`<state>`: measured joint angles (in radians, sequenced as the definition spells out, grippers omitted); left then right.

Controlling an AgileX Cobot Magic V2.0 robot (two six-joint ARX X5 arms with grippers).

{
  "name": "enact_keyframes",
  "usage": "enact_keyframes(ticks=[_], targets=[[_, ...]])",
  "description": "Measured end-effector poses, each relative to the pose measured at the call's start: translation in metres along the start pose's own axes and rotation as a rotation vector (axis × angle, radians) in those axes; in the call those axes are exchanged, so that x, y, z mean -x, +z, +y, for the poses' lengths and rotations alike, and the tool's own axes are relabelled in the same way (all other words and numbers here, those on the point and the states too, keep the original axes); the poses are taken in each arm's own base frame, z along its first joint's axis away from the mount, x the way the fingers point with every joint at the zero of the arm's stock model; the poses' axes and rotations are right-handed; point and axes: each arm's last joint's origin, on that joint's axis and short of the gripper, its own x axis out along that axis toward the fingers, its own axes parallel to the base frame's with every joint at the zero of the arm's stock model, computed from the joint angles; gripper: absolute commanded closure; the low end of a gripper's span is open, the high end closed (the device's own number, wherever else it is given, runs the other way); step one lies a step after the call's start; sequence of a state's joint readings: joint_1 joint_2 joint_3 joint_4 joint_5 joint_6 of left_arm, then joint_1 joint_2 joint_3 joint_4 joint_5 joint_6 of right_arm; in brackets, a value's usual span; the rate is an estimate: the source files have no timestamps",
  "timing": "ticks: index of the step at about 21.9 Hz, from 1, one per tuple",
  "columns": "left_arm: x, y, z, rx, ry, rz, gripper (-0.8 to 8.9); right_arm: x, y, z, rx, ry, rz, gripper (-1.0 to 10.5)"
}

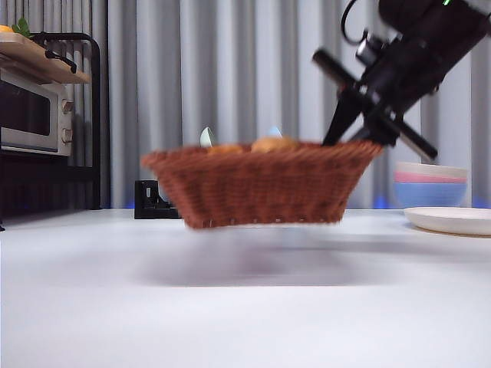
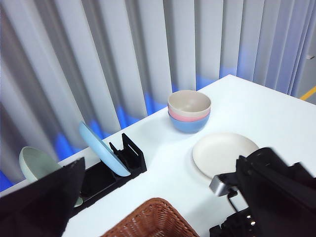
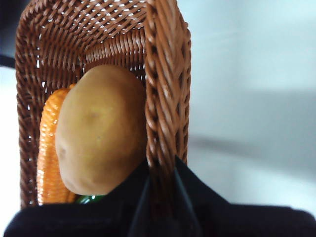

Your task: Pick up the basket,pick up the corn from the table,pick up the potato from the table,pick up the cucumber from the table,put all items into the basket

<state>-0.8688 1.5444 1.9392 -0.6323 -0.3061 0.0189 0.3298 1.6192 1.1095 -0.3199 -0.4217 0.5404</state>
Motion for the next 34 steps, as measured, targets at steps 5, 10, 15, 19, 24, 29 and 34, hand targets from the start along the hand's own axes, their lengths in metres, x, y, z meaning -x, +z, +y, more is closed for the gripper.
enact_keyframes(ticks=[5, 10, 15, 19, 24, 29, 34], targets=[[-0.001, -0.006, 0.000, -0.019, 0.003, 0.059, 2.15, -0.022, -0.009, -0.011, -0.040, -0.066, 0.082, 8.1], [-0.002, -0.009, 0.003, -0.033, 0.014, 0.089, 2.17, -0.016, -0.006, -0.013, -0.009, -0.119, 0.044, 3.8], [-0.005, -0.022, 0.025, -0.108, 0.139, 0.221, 3.72, 0.052, 0.007, 0.002, 0.079, -0.081, -0.133, 4.7], [-0.006, -0.036, 0.055, -0.134, 0.243, 0.374, 7.30, 0.107, -0.002, 0.025, 0.255, -0.049, -0.251, 8.2], [0.000, -0.045, 0.081, -0.103, 0.260, 0.470, 8.21, 0.154, -0.017, 0.043, 0.409, -0.064, -0.379, 9.6], [0.037, -0.033, 0.090, -0.065, 0.217, 0.404, 8.21, 0.184, -0.035, 0.050, 0.483, -0.084, -0.428, 9.6], [0.107, -0.020, 0.090, -0.027, 0.168, 0.226, 8.21, 0.203, -0.048, 0.053, 0.511, -0.108, -0.463, 9.6]])
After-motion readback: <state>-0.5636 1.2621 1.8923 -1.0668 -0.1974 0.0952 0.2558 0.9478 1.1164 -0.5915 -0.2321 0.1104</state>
